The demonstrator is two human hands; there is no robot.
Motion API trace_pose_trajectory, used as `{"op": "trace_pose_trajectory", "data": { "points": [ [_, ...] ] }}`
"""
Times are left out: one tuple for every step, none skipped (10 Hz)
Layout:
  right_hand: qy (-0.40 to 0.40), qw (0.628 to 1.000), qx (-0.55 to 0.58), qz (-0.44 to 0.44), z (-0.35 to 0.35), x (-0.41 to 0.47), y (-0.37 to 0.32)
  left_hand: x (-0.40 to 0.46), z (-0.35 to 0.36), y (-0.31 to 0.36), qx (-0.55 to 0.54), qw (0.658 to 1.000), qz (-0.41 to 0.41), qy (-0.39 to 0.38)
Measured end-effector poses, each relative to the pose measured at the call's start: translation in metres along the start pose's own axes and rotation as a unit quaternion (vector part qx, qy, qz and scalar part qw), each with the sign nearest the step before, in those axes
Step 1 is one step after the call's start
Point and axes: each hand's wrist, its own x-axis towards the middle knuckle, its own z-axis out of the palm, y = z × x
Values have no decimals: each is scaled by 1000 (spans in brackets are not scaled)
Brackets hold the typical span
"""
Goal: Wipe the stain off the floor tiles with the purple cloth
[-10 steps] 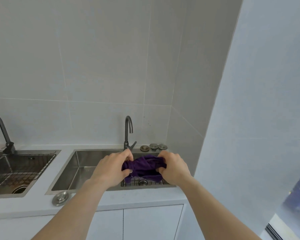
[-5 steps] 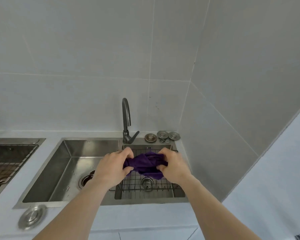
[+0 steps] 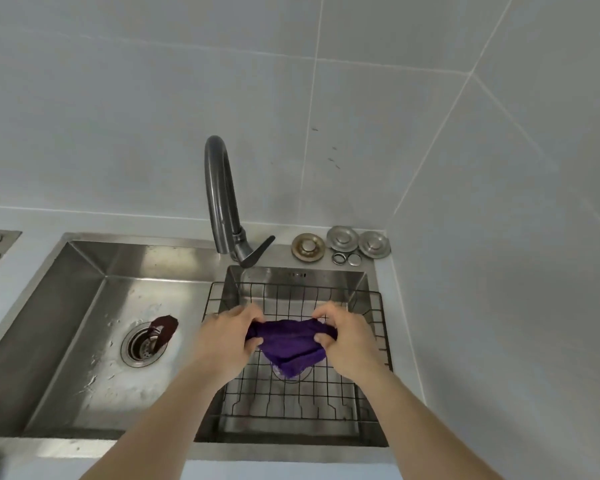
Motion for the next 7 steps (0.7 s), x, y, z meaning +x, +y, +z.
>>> {"op": "trace_pose_trajectory", "data": {
  "points": [
    [3, 1000, -26, 9, 17, 19, 13, 16, 26, -7, 16, 1000, -6, -18],
    [16, 997, -72, 12, 33, 31, 23, 27, 48, -14, 30, 999, -8, -31],
    [15, 993, -114, 12, 47, 39, 32, 34, 71, -21, 26, 998, -10, -57],
    [-16, 988, -156, 11, 57, 42, 43, 35, 88, -27, 43, 994, -7, -99],
    [-61, 980, -189, 9, 64, 40, 50, 34, 96, -33, 41, 990, 3, -135],
    [-91, 974, -205, 28, 64, 34, 48, 30, 92, -35, 43, 989, 10, -140],
    [-83, 975, -205, 31, 61, 30, 44, 27, 78, -33, 49, 992, 16, -116]
  ]
}}
